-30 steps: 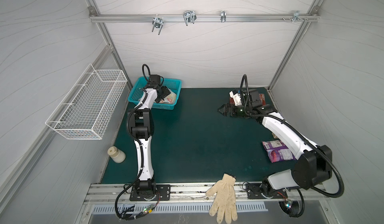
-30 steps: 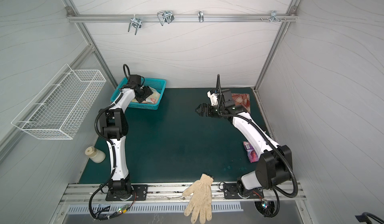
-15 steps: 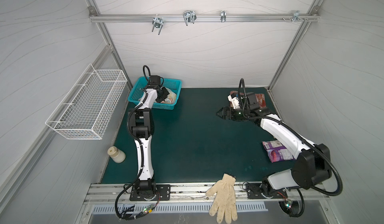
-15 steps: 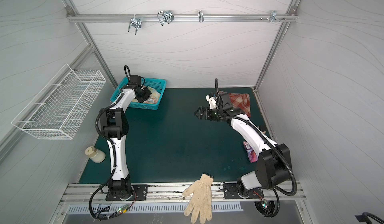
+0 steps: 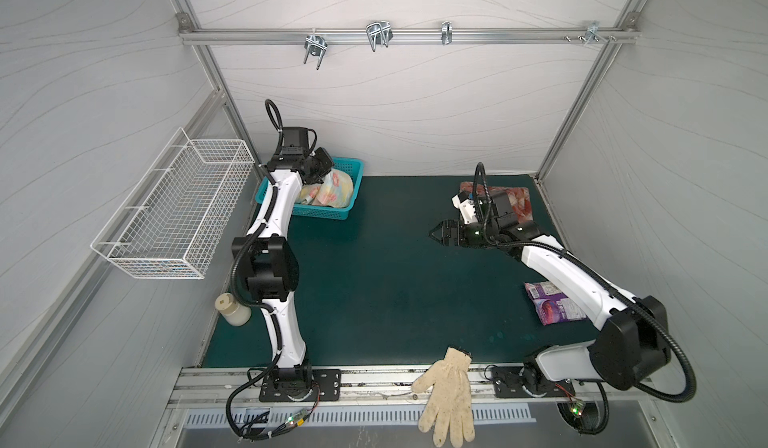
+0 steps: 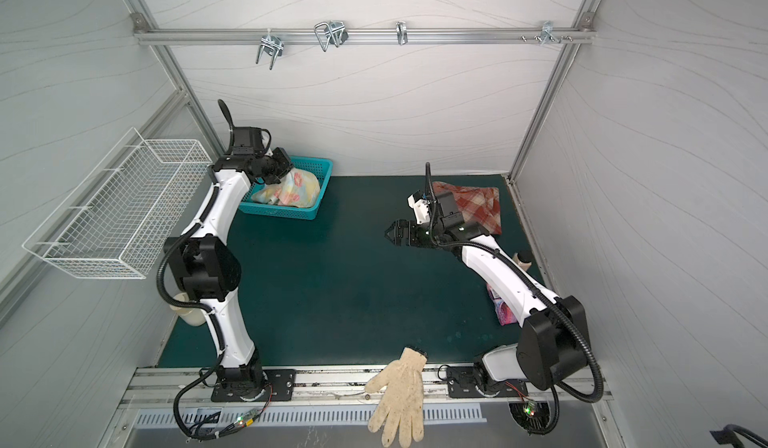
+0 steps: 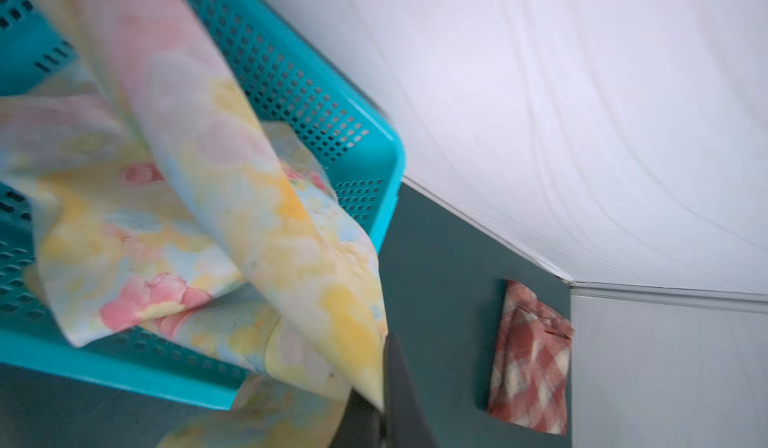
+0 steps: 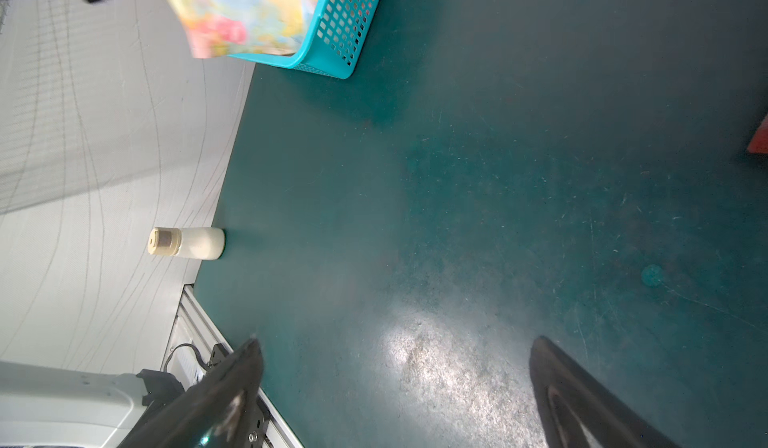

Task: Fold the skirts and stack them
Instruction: 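Reach into the teal basket and grasp the floral skirt with the left gripper, then lift the floral skirt out and lay it on the table center with the left gripper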

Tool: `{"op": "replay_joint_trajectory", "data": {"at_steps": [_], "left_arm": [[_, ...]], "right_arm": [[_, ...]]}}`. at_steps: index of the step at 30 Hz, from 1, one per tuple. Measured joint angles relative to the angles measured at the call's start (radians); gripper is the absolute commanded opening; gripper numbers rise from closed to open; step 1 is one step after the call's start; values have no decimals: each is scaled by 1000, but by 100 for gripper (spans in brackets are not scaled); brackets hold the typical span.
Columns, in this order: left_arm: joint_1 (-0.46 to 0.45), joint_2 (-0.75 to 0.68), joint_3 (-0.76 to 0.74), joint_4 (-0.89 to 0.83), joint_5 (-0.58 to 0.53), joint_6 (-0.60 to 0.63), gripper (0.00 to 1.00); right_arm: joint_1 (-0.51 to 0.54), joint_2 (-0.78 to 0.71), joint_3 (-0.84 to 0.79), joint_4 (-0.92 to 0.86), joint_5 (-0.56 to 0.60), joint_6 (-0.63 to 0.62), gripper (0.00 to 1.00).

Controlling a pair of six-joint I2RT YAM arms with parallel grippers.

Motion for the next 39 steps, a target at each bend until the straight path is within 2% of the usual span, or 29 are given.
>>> {"op": "replay_joint_trajectory", "data": {"at_steps": [8,16,22,30,34,39], "left_arm": [[-85,-266,-105,-10,49,-7,0],[-280,-456,-145,-61,61,-1,0],[-396,-580,-300,-27,60,-25,0],[-510,-592,-591,101,31,-73,0],[-567,-525,-683,196,23,-109,0],[-673,-395,-719,312,13,-152,0]], "right_arm": [[14,-91,-21,-3,33,0,99],[17,-208,-81,-13,60,15,99],[31,-283,-106,-26,85,13,99],[55,-390,-111,-39,134,-23,99],[69,-393,-134,-40,161,-38,99],[83,-402,-183,-59,214,-39,99]]}}
